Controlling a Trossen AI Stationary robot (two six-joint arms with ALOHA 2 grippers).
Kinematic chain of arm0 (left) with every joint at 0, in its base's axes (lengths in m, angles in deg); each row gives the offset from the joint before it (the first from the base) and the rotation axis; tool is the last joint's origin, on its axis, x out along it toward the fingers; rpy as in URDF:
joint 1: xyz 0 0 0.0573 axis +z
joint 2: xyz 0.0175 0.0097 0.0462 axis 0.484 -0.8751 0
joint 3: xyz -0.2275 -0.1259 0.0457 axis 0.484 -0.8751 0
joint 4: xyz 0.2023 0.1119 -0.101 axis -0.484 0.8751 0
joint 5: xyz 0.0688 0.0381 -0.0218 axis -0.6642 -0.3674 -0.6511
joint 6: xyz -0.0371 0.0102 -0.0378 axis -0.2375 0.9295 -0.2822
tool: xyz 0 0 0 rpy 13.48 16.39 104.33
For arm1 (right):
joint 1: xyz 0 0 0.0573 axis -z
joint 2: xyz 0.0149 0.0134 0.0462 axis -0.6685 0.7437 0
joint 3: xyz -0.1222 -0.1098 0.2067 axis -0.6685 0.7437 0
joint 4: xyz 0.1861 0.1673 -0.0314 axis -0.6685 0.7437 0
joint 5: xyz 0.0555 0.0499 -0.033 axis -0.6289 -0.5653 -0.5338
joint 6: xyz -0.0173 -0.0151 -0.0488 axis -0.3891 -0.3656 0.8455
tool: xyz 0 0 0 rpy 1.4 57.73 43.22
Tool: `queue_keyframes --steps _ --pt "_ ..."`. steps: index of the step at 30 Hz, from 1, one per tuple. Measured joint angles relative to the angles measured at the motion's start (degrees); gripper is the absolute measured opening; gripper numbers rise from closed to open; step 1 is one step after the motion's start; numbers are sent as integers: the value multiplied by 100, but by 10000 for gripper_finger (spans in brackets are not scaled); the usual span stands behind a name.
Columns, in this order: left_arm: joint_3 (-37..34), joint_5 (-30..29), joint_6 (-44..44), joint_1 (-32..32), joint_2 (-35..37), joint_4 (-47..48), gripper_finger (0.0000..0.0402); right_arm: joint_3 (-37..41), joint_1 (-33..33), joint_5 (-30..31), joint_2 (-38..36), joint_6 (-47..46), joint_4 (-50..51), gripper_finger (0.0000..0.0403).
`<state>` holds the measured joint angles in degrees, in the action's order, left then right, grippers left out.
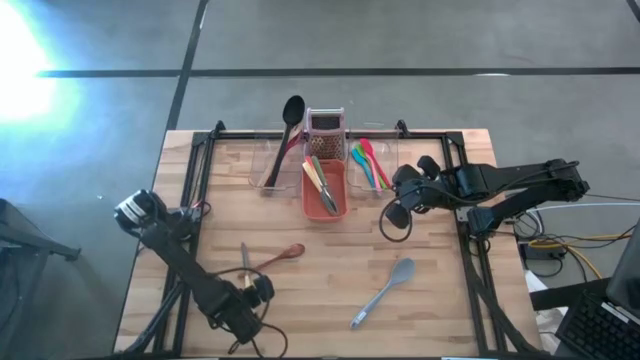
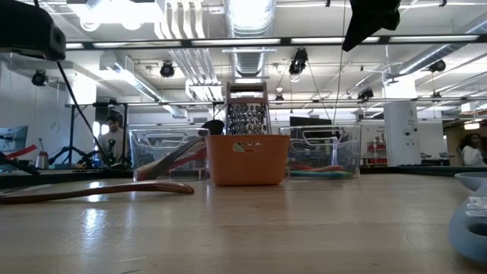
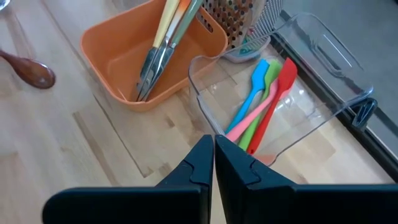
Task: Pick & Place Kitchen Items
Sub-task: Put the yellow table knife into the orange bin
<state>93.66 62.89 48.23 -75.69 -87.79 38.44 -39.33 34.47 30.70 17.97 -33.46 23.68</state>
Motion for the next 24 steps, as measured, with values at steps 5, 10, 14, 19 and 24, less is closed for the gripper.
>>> queue_keyframes --steps 5,10,14,19,24 --pt "-9 0 247 -2 -133 -12 133 0 0 -1 0 -19 0 8" --pt "-103 32 416 0 -209 -120 133 0 0 0 0 -17 2 8" --pt "-266 77 559 5 -210 -282 133 0 0 0 0 -15 1 8" --pt "-579 122 750 15 -207 -554 133 0 0 0 0 -15 -31 8" --pt "-843 127 1129 26 -161 -773 133 0 0 2 0 6 -206 8"
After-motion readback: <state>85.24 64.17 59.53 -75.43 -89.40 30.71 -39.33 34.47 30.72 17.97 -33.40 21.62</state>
